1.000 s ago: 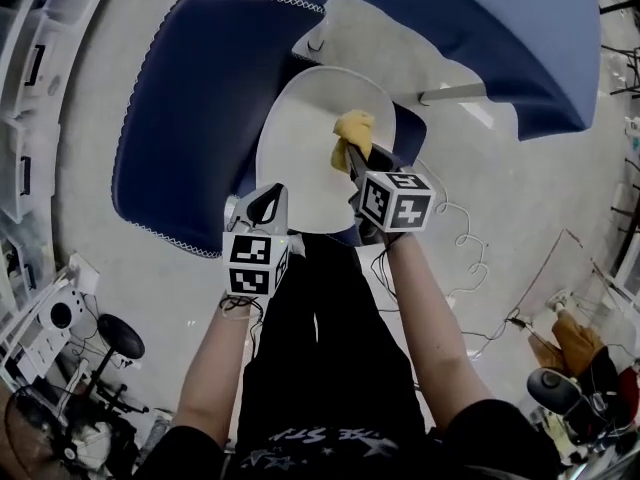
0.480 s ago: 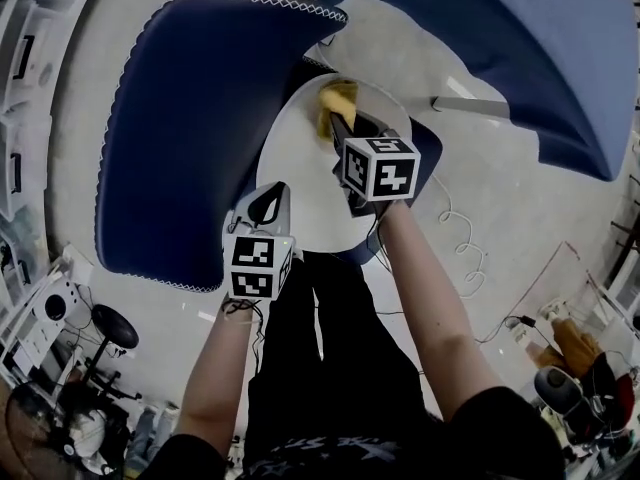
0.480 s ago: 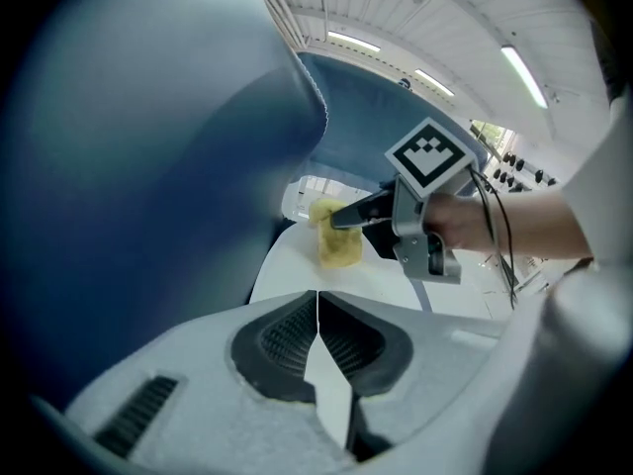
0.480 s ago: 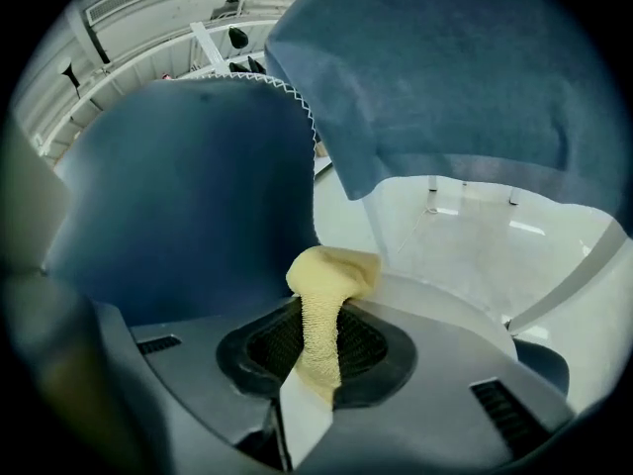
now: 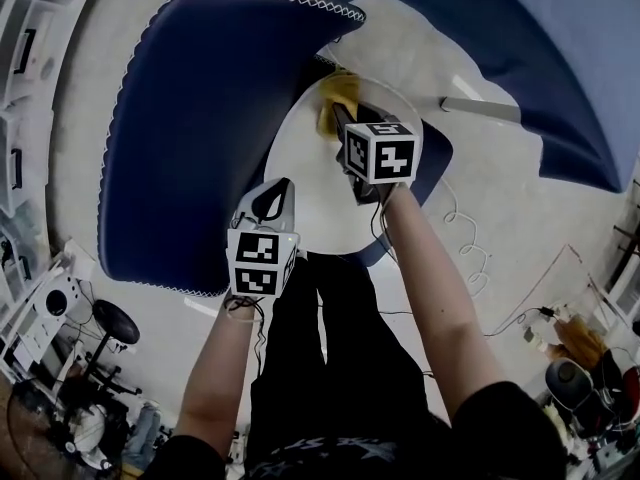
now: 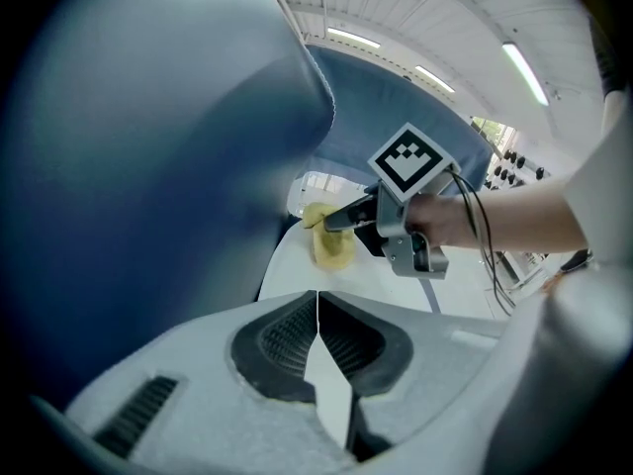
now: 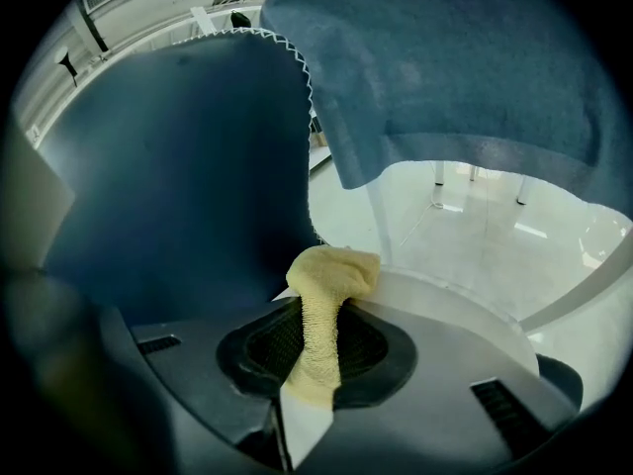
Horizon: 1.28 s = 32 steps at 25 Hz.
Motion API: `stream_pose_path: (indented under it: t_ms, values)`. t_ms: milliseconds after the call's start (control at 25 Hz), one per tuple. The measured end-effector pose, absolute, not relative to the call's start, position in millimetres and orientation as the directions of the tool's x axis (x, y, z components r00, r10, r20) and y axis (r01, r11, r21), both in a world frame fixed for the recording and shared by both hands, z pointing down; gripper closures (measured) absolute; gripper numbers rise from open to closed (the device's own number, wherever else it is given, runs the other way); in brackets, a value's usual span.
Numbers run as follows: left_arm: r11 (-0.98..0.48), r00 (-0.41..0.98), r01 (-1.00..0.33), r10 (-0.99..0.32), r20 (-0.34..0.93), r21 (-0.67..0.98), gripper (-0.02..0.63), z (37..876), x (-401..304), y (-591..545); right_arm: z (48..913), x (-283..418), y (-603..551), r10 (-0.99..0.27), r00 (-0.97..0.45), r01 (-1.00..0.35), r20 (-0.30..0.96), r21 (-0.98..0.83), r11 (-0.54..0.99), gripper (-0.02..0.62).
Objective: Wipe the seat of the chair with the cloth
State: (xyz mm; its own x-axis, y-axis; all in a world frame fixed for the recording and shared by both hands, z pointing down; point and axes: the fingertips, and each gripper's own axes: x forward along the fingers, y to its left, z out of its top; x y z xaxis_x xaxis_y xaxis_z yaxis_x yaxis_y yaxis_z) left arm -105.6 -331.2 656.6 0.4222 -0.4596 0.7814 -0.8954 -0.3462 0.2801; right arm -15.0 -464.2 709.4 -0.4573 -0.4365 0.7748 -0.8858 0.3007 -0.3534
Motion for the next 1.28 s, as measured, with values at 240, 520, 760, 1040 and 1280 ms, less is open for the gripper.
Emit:
stream_pose_path:
  t_ms: [240, 520, 760, 1040, 1280]
  values:
    - [-0.35, 0.429, -0.891, -0.449, 0.784, 0.287, 0.584, 654.4, -108.4, -320.9, 710.2, 5.9, -459.5, -0.454, -0.413, -0.909, 0.789, -0.333, 0.249, 0.525]
    - [-0.407, 0.464, -0.866, -0.432, 0.774, 0.291, 0.584, 648.2, -96.5, -311.1, 711.7, 47.1, -441.5, -0.482, -0.335, -0.942, 0.81, -0.293, 0.162, 0.523]
    - [-0.46, 0.494, -0.838, -0.409, 0.767, 0.294, 0.584, 645.9, -78.2, -298.3, 714.7, 96.0, -422.3, -0.513, -0.261, -0.959, 0.818, -0.279, 0.043, 0.523]
    - [-0.475, 0.506, -0.827, -0.394, 0.767, 0.302, 0.584, 643.6, -69.9, -284.8, 714.6, 136.6, -392.0, -0.518, -0.193, -0.967, 0.833, -0.252, -0.045, 0.522]
    - [-0.479, 0.504, -0.827, -0.399, 0.766, 0.295, 0.584, 640.7, -71.2, -279.7, 718.5, 155.1, -364.9, -0.519, -0.155, -0.957, 0.841, -0.258, -0.131, 0.522]
